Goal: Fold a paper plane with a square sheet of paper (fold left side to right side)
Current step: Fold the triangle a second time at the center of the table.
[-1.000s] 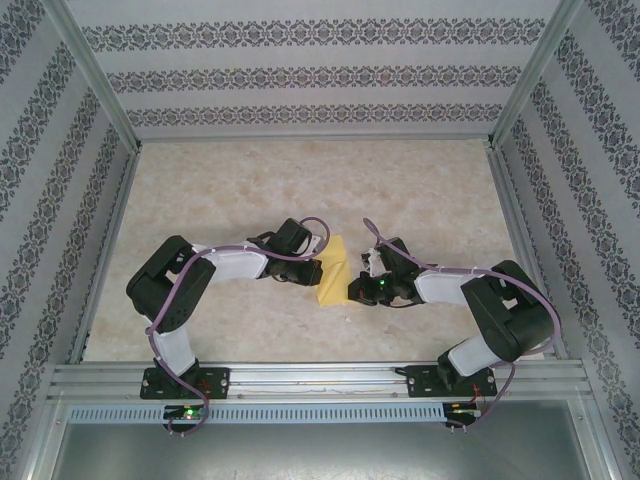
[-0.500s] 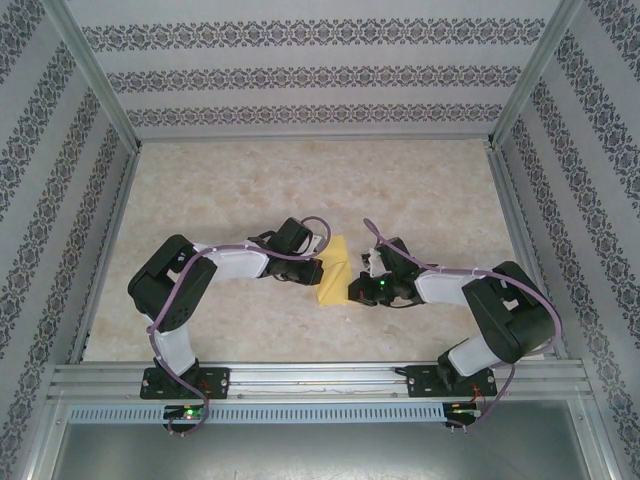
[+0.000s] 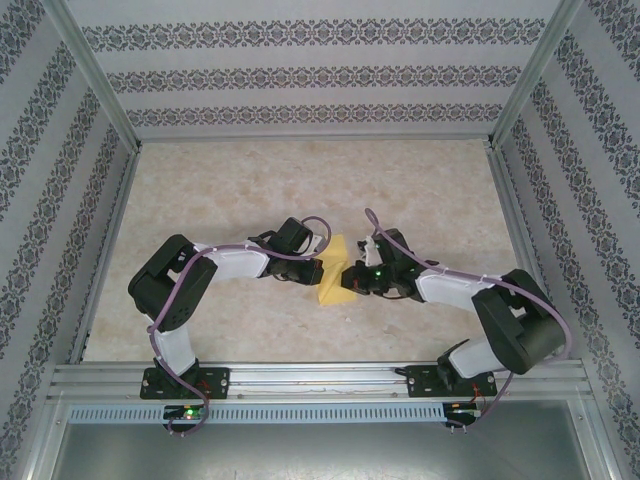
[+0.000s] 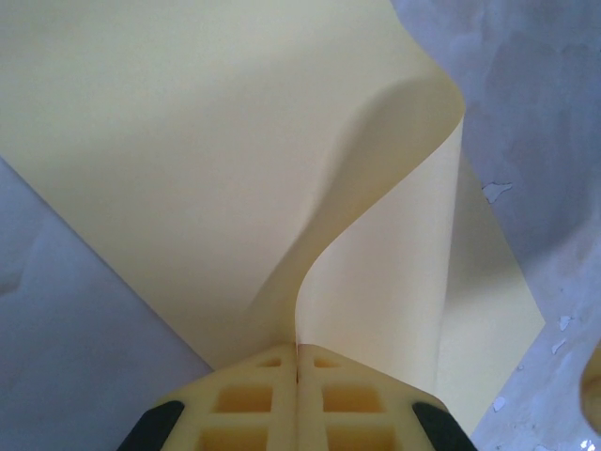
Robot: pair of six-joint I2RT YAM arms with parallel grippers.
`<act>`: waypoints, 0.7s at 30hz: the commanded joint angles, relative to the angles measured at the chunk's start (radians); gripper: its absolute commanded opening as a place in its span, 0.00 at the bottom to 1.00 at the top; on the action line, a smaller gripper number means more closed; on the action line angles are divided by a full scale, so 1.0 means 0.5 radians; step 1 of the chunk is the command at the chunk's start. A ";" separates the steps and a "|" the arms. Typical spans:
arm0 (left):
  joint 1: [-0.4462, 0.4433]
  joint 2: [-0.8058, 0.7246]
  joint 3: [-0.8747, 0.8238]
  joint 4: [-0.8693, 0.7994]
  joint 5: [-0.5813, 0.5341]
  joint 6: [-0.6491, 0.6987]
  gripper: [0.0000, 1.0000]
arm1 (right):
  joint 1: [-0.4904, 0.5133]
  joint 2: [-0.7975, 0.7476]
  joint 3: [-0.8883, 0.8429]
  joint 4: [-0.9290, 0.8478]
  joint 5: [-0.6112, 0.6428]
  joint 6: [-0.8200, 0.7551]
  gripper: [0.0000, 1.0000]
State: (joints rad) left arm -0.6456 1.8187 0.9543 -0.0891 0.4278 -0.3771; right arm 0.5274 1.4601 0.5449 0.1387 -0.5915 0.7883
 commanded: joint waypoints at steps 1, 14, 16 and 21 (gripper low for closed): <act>0.029 0.062 0.006 -0.081 -0.092 0.043 0.00 | 0.039 0.096 0.086 0.168 0.070 0.049 0.00; 0.027 0.064 0.012 -0.099 -0.131 0.049 0.00 | 0.063 0.378 0.192 0.285 0.089 0.026 0.00; 0.028 0.065 0.013 -0.103 -0.143 0.049 0.00 | 0.065 0.403 0.198 0.296 0.091 0.027 0.00; 0.028 0.055 0.012 -0.112 -0.164 0.052 0.00 | 0.065 0.451 0.208 0.295 0.106 0.019 0.00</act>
State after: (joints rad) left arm -0.6456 1.8191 0.9565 -0.0891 0.4126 -0.3759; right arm 0.5480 1.6684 0.6262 0.2634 -0.5598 0.8059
